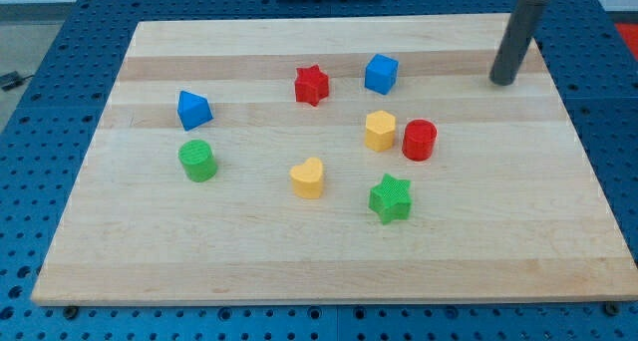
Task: Move the blue cube diagonally top right to the red star
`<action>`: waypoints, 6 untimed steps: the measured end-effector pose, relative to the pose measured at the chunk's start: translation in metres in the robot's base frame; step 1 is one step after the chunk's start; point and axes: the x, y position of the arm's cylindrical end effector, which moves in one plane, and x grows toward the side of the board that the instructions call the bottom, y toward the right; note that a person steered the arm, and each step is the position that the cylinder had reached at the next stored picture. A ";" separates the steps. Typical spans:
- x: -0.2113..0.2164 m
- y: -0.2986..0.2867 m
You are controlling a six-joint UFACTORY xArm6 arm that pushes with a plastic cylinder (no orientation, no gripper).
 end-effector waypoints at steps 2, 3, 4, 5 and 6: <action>0.000 -0.077; 0.000 -0.106; 0.000 -0.134; 0.000 -0.160; 0.018 -0.162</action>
